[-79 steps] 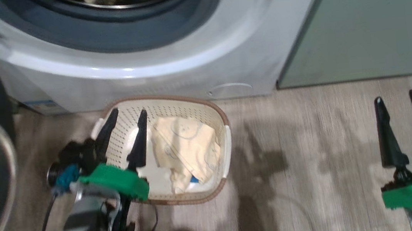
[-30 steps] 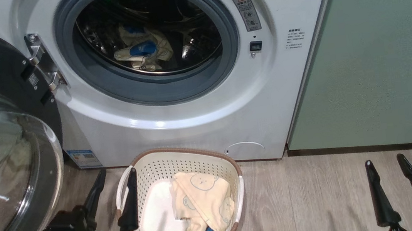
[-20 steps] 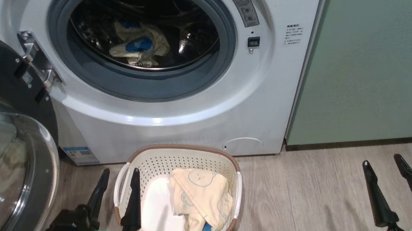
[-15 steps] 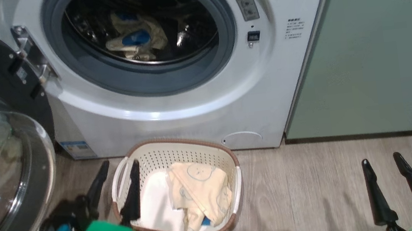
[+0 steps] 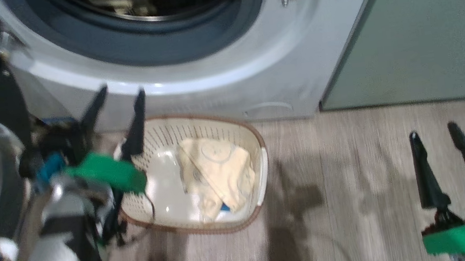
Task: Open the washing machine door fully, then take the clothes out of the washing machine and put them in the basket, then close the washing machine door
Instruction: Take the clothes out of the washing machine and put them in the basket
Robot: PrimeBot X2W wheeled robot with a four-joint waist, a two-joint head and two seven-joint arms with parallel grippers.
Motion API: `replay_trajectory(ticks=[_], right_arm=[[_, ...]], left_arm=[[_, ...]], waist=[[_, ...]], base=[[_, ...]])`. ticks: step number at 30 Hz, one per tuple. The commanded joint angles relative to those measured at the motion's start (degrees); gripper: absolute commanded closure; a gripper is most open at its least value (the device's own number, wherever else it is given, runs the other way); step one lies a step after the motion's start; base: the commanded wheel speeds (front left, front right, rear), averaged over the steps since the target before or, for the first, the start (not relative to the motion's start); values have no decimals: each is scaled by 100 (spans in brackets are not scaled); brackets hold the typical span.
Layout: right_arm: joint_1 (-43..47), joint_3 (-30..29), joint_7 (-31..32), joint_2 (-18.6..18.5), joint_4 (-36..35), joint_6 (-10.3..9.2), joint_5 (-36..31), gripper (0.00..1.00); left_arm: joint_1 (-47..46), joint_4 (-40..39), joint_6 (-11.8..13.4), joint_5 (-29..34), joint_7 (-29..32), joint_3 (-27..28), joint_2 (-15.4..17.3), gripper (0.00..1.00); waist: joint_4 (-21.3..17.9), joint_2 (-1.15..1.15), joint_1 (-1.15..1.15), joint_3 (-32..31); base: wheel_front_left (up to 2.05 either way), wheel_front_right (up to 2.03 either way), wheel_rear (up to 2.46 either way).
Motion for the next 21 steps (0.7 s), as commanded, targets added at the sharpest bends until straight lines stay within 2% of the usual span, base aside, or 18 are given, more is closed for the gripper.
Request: replay_trajectory(ticks=[1, 7, 21], right_arm=[[-277, 136, -55, -83, -215, 22, -23, 0], [-582, 131, -55, -27, -255, 22, -1, 0], [-1194, 296, -55, 75, -295, 22, 375, 0]], left_arm=[[-495, -52, -19, 42, 58, 200, 239, 0], [-1360, 309, -85, 79, 205, 244, 517, 0], [-3368, 1205, -244, 515, 1021, 146, 1537, 0]], waist=[[-111, 0, -1, 471], [-307, 0, -1, 1005], [-1032, 0, -1, 1996]], base=[[0, 0, 0], [0, 0, 0], [0, 0, 0]])
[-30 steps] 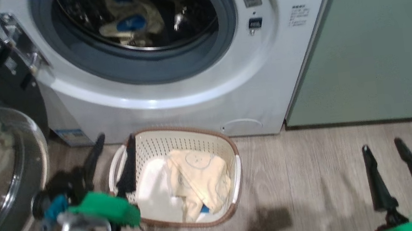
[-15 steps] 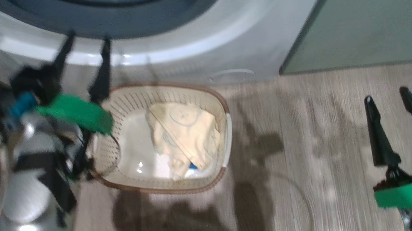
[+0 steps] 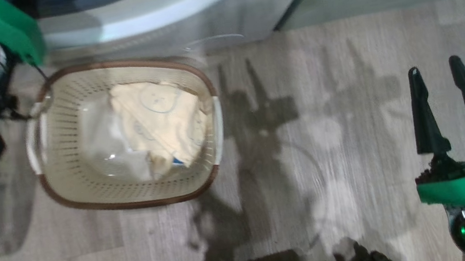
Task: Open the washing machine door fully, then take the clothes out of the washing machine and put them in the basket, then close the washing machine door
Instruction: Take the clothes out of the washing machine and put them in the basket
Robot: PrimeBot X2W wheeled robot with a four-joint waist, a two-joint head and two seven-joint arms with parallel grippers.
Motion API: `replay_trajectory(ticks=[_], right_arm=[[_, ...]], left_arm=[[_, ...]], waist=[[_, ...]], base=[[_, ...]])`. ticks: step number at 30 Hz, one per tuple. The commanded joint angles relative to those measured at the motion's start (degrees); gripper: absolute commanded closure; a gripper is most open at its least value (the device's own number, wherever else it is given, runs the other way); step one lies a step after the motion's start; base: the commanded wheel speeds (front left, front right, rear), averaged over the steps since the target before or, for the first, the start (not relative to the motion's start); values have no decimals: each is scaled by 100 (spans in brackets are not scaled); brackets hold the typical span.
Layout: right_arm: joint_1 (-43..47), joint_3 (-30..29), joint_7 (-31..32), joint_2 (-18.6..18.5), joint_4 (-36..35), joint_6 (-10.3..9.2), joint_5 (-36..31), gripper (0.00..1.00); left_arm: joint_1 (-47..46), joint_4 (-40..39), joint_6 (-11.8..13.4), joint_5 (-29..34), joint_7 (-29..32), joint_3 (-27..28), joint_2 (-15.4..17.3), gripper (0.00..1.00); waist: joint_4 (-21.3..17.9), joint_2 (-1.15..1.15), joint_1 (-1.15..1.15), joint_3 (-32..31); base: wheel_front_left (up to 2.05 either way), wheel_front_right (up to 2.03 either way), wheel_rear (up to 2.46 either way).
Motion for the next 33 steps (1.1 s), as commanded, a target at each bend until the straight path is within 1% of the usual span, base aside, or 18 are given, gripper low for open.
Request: replay_trajectory(ticks=[1, 8, 17, 22, 26, 29, 33], right_arm=[[-27, 142, -54, 6, -200, 22, 65, 0], [-188, 277, -54, 7, -197, 22, 381, 0], [-287, 450, -54, 8, -249, 22, 667, 0], [-310, 514, -54, 8, -245, 22, 777, 0], [-333, 522, -54, 8, -239, 22, 855, 0], [-357, 549, -54, 8, -222, 22, 896, 0], [-394, 573, -54, 8, -209, 22, 927, 0]], left_arm=[[-221, -144, -12, 67, 50, 141, 360, 0], [-937, 109, -145, 349, 471, -39, 823, 0], [-1488, 393, -228, 641, 896, -216, 1315, 0], [-1693, 535, -157, 981, 1110, -385, 1613, 0], [-1782, 627, -97, 1199, 1318, -514, 1769, 0], [-1827, 717, -107, 1259, 1520, -587, 1810, 0], [-1866, 790, -14, 1376, 1793, -637, 1872, 0]], waist=[[-188, 0, -1, 171], [-470, 0, -1, 372], [-744, 0, -1, 524], [-841, 0, -1, 599], [-878, 0, -1, 644], [-894, 0, -1, 677], [-920, 0, -1, 706]], base=[[0, 0, 0], [0, 0, 0], [0, 0, 0], [0, 0, 0], [0, 0, 0], [0, 0, 0], [0, 0, 0]])
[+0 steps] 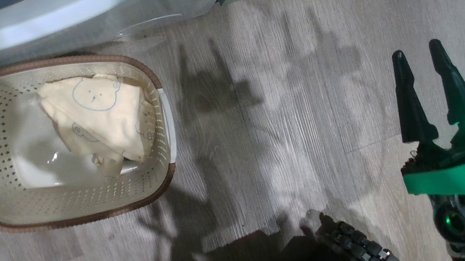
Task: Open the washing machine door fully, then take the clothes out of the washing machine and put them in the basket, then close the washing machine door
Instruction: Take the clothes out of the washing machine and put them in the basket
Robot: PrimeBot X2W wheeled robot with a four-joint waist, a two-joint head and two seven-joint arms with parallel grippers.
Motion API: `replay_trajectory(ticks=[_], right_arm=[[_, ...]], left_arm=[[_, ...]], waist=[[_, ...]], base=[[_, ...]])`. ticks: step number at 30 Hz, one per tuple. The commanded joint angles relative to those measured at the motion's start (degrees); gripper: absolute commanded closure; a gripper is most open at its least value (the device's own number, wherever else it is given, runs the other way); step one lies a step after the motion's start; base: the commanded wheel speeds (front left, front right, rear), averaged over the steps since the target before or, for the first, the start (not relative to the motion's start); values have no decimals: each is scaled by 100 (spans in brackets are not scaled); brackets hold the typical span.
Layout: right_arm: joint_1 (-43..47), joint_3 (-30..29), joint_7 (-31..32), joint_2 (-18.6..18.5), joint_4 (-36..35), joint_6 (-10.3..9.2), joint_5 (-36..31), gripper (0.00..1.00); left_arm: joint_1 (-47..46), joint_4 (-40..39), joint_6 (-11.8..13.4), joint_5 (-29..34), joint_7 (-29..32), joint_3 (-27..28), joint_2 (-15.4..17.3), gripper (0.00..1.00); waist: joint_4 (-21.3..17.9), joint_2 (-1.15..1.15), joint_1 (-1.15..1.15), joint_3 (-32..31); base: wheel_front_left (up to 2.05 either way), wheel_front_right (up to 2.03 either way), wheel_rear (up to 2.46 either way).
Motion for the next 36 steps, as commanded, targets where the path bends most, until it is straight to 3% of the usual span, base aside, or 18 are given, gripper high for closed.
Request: replay_trajectory(ticks=[1, 2, 3, 5, 6, 10, 17, 36], right_arm=[[-38, 93, -54, -8, -156, 22, 70, 0], [-51, 97, -54, -8, -155, 22, 77, 0], [-62, 99, -54, -8, -153, 22, 81, 0], [-80, 97, -54, -8, -150, 22, 90, 0], [-85, 93, -54, -8, -148, 22, 92, 0], [-102, 64, -54, -8, -155, 22, 99, 0], [-151, -34, -54, -8, -227, 22, -6, 0], [46, -262, -54, -8, -176, 22, -854, 0]], left_arm=[[-222, -160, 76, 33, 78, 135, 349, 0], [-243, -159, 96, 51, 119, 125, 361, 0], [-259, -157, 114, 68, 149, 112, 373, 25], [-294, -154, 165, 129, 192, 80, 413, 84], [-310, -149, 172, 136, 211, 68, 419, 100], [-356, -183, 174, 164, 270, 1, 445, 100], [-210, -621, 303, -324, -131, 214, 184, 100], [1883, -2729, 1105, -1594, -2085, 963, -935, 100]], waist=[[-12, 0, 0, 13], [-20, 0, 0, 23], [-26, 0, 0, 30], [-39, 0, 0, 38], [-40, 0, 0, 39], [-20, 0, 0, 41], [169, 0, 0, 37], [1010, 0, 0, -463]], base=[[0, 0, 0], [0, 0, 0], [0, 0, 0], [0, 0, 0], [0, 0, 0], [0, 0, 0], [0, 0, 0], [0, 0, 0]])
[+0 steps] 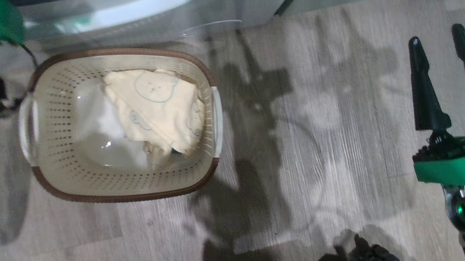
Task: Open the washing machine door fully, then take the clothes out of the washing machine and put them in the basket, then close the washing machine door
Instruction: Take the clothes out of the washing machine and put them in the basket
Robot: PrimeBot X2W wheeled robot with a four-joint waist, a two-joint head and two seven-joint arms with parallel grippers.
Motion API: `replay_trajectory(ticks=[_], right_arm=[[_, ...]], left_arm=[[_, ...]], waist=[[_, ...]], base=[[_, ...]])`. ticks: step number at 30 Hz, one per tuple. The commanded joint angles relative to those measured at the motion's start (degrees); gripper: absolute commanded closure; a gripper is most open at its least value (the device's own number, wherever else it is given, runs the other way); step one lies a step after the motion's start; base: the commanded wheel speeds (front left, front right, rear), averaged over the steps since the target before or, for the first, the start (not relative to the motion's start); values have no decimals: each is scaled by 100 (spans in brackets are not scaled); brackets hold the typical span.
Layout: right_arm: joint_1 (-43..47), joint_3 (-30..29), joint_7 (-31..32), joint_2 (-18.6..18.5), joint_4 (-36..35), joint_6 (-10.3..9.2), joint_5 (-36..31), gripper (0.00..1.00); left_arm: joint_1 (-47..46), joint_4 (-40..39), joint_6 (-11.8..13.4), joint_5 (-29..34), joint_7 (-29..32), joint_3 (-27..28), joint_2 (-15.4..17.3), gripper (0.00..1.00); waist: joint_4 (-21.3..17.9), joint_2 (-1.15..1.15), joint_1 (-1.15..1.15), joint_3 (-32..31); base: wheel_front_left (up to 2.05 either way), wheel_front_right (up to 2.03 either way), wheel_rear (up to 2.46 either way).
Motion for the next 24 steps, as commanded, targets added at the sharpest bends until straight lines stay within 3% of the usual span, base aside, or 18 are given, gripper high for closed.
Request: replay_trajectory(ticks=[1, 13, 24], right_arm=[[212, 56, -37, -7, -173, 22, -77, 0], [499, -88, -37, -128, -187, 22, -361, 0], [847, -187, -37, -263, -166, 22, -384, 0]], left_arm=[[132, -365, 82, -74, -146, 261, 172, 100], [1440, -1173, 292, -464, -1271, 297, -536, 100], [2531, -2123, 308, -522, -1530, 266, -1080, 100]], waist=[[134, 0, 0, -131], [578, 0, 0, -705], [945, 0, 0, -1355]], base=[[0, 0, 0], [0, 0, 0], [0, 0, 0]])
